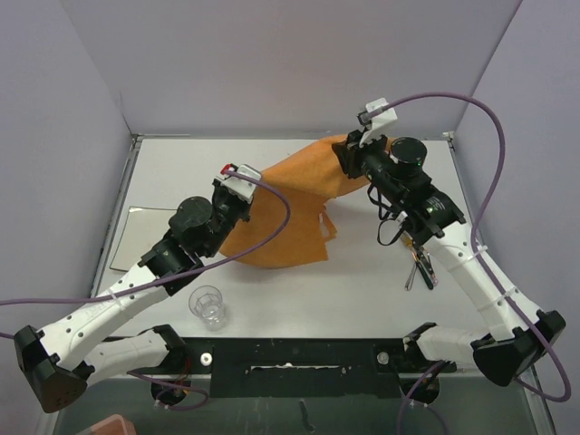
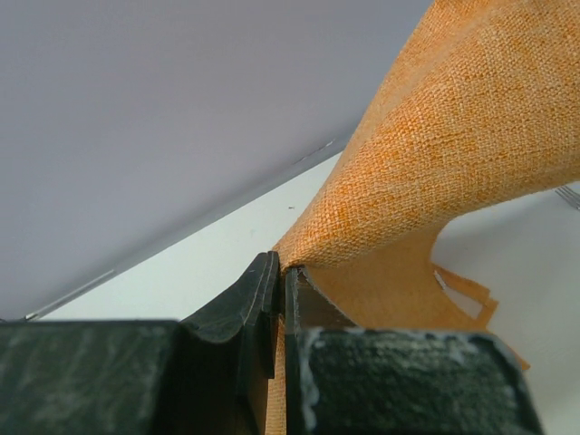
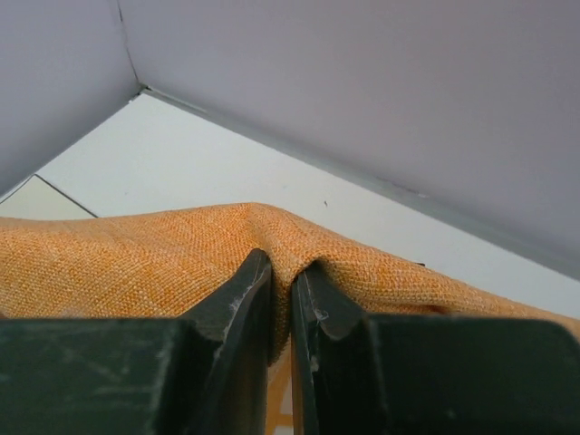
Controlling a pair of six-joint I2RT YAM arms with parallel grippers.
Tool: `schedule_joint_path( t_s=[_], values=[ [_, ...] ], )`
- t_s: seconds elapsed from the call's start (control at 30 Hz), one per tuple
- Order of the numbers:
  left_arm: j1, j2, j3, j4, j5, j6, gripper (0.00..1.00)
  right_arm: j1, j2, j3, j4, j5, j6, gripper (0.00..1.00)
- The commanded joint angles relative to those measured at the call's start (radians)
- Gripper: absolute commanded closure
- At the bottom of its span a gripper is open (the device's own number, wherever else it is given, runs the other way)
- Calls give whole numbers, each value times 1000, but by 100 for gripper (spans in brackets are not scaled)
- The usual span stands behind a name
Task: Set the dinner table for one person
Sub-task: Flatten out the napkin at the center of the board.
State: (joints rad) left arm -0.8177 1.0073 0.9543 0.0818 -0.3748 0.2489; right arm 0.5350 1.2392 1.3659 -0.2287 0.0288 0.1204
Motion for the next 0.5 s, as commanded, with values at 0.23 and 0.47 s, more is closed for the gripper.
schedule_joint_path(
  t_s=[0.23, 0.47],
  values=[
    [2, -79, 117, -23, -22, 69, 100, -2, -204, -68, 244, -129, -279, 100],
    [-3, -127, 151, -101, 62, 67, 100, 7, -297, -96, 202, -252, -315, 100]
  ],
)
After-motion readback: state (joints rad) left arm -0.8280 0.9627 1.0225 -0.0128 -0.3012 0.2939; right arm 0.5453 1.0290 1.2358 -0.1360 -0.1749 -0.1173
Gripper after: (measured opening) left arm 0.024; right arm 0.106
